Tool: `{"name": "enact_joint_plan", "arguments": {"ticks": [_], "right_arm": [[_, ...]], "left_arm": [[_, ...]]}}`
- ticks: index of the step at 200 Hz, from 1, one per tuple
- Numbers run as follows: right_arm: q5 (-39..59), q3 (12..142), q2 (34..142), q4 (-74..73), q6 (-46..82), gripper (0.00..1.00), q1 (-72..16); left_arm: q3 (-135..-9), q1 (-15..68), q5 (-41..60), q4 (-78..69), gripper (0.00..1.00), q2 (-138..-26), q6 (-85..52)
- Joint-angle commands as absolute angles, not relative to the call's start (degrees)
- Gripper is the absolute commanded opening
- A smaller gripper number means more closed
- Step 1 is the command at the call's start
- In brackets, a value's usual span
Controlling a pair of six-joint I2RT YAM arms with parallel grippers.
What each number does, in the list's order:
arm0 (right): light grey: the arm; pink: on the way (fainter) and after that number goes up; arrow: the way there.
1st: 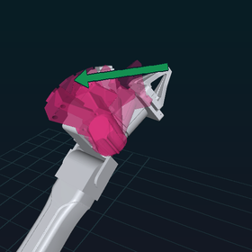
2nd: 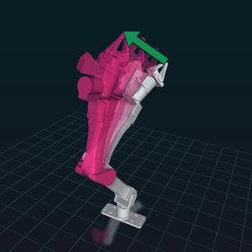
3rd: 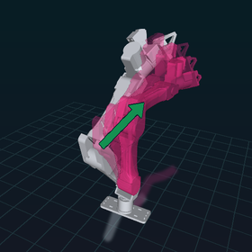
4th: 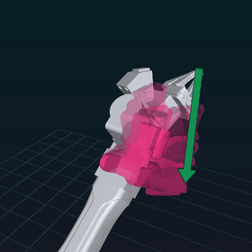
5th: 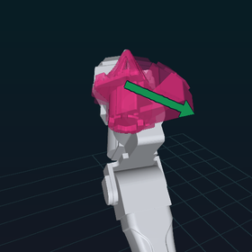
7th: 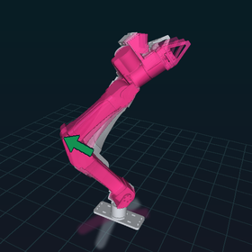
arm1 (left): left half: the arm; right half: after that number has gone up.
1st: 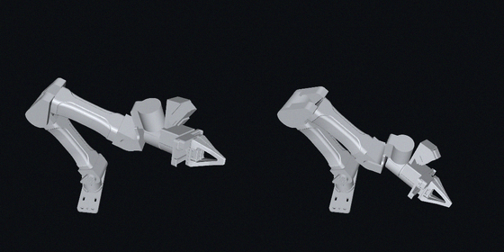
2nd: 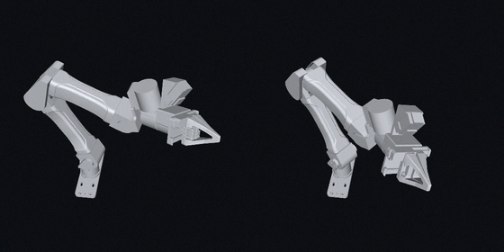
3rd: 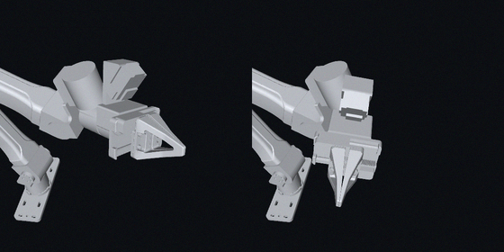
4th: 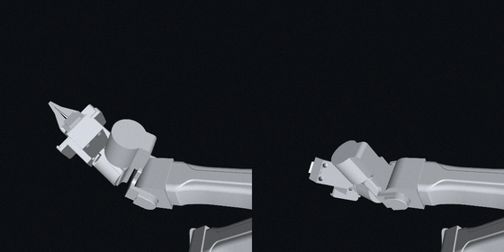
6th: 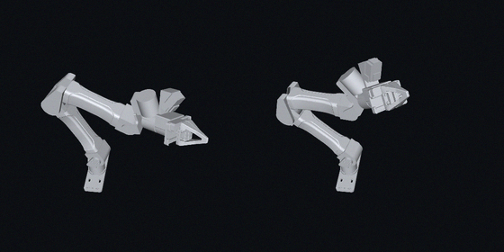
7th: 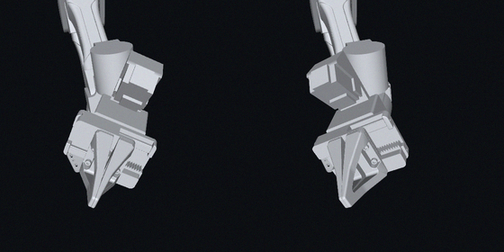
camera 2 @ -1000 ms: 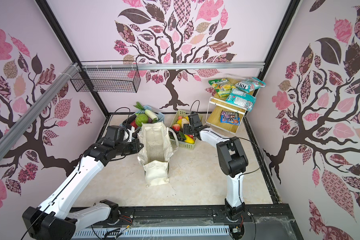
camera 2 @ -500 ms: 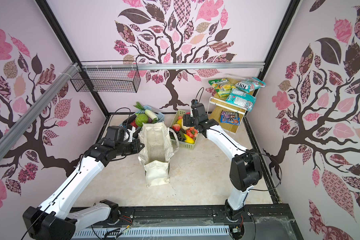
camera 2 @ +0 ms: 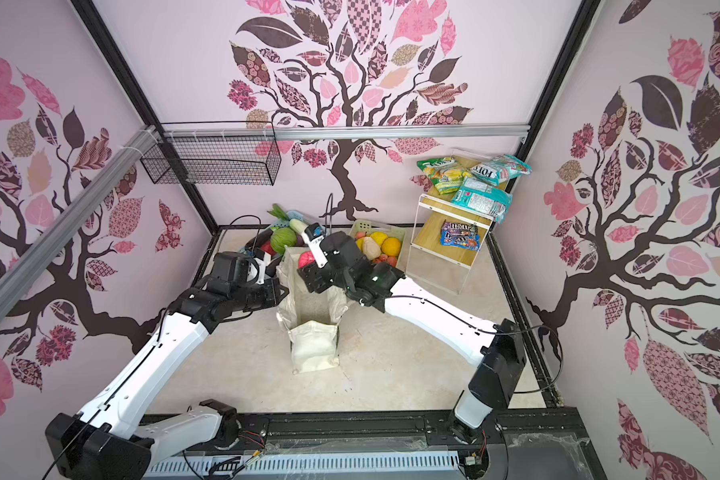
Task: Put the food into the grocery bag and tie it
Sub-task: 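Lift the pink peach with the right gripper and carry it over the bag opening, then lower the peach into the bag with the right gripper while the left holds the rim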
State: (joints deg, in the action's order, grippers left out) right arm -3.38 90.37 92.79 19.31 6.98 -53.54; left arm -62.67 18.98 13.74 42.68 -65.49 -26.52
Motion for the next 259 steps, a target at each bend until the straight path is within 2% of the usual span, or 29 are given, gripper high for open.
{"name": "enact_joint_plan", "arguments": {"ticks": [1,114,171,259], "right_arm": [[-3.91,91.36,92.09,21.91,5.27,0.72,-57.0],[9.44,75.29,88.11,23.84,6.65,0.72,-58.01],[17.52,80.13,89.7,34.86,4.22,0.73,-58.01],[25.71,82.38,95.44,34.63,10.21,0.73,-56.58]], "left_arm": [[-61.87,18.98,13.54,42.11,0.03,-64.86,-25.98],[-64.5,19.01,13.1,42.44,0.01,-64.61,-24.56],[-66.24,18.98,19.48,40.18,0.0,-64.55,-18.51],[-65.9,18.99,30.52,36.91,0.0,-62.52,-14.0]]}}
